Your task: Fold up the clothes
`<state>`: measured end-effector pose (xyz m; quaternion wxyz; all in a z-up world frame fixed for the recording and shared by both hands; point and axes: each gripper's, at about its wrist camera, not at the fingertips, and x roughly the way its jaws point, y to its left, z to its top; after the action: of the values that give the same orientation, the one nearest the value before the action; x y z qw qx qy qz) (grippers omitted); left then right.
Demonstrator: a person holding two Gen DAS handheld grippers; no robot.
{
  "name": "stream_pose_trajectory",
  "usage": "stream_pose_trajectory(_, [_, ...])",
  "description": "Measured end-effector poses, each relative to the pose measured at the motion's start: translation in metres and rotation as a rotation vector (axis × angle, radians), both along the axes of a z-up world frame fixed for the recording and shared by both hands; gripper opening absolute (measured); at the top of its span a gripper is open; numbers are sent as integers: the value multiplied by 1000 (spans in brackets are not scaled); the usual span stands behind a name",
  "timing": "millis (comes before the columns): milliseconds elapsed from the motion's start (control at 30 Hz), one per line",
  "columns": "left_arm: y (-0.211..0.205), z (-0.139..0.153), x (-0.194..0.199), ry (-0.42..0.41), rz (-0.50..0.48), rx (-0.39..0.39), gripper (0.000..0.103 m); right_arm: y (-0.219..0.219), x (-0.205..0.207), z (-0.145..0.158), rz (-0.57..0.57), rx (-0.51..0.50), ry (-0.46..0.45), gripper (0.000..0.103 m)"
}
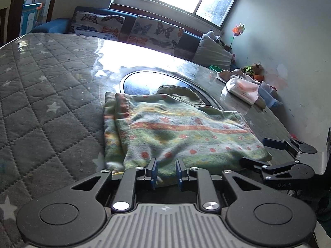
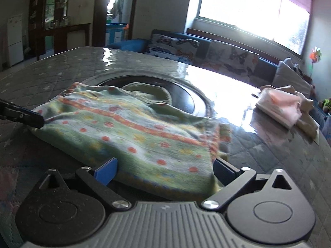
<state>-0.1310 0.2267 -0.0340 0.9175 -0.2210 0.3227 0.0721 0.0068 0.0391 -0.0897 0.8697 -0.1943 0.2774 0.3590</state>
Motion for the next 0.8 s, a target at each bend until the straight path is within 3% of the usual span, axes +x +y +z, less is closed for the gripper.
stream_pose_trajectory(400, [6, 2, -5, 12, 14, 2, 22, -39, 22, -5, -148, -18, 18, 100])
stream_pose_trajectory(467, [5, 6, -5, 9, 10, 12, 26, -47, 26, -4, -166, -3, 38, 100])
stream_pose_trajectory(567, [0, 16, -4, -13, -1, 47, 45, -50, 29, 3, -170, 22, 36, 101])
stream_pose_trajectory(800, [-4, 26, 18, -50, -29, 76, 51, -33, 43, 4, -180, 42, 21, 103])
